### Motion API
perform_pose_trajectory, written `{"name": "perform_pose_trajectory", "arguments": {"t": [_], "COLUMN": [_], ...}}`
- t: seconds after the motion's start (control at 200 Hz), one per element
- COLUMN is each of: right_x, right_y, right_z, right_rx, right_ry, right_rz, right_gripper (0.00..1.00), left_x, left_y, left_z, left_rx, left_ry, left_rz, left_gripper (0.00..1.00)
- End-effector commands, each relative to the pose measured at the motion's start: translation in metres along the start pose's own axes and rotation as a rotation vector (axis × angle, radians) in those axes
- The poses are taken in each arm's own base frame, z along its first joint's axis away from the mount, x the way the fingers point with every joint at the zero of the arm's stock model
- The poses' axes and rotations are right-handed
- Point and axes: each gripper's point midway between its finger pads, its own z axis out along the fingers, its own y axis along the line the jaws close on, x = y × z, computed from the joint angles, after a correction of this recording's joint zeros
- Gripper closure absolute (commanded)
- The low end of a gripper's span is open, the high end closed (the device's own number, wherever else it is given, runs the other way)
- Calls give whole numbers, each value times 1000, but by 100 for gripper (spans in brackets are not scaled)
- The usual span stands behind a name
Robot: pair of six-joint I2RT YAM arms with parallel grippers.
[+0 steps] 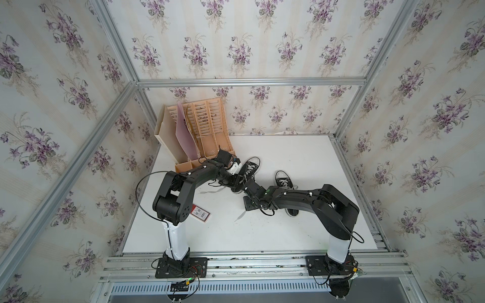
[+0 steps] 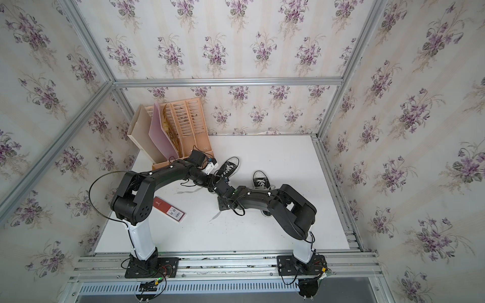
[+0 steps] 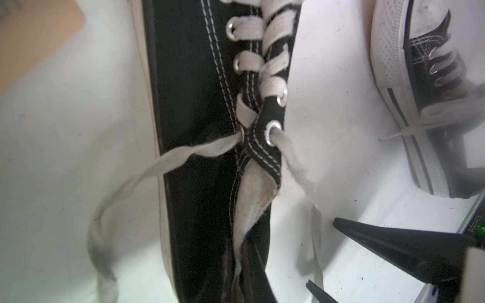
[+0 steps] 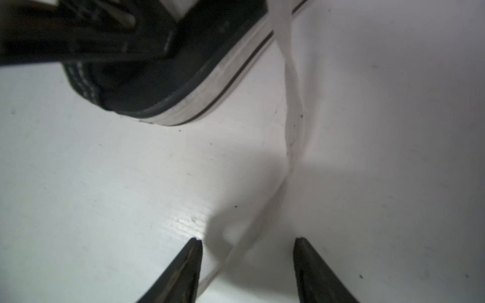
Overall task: Tie the shoes
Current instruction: Adjust the shoe at the center of the board.
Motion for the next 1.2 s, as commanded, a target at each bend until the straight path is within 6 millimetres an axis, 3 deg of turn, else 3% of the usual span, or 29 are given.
{"name": "perform_pose_trajectory", "arguments": {"t": [0.0, 0.185, 0.34, 0.669, 0.854, 0.969, 1.059, 1.194], "right_x": [25, 40, 35, 3, -9, -18, -23, -31], "right_y": [-8, -32, -51, -82, -107, -106, -106, -106], "right_z": [10, 6, -14, -63, -75, -74, -71, -75], "right_rx": [52, 166, 215, 183, 174, 117, 93, 81], "right_ry": [92, 136, 104, 43, 40, 37, 41, 30], "right_rz": [3, 3, 33, 138, 165, 111, 70, 31], "right_gripper": [44, 72, 100, 100, 100, 100, 100, 65], "left_x": [1, 4, 25, 95, 94, 89, 88, 78], "left_y": [-3, -4, -8, -49, -88, -109, -112, -114], "left_z": [-4, -17, -28, -42, -36, -28, -23, -34], "left_rx": [25, -1, -7, 28, 134, 196, 208, 198], "left_ry": [4, -15, -14, 68, 107, 142, 159, 117], "left_rz": [-4, -5, -44, -127, -107, -66, -59, -27], "left_gripper": [100, 100, 100, 100, 86, 81, 75, 52]}}
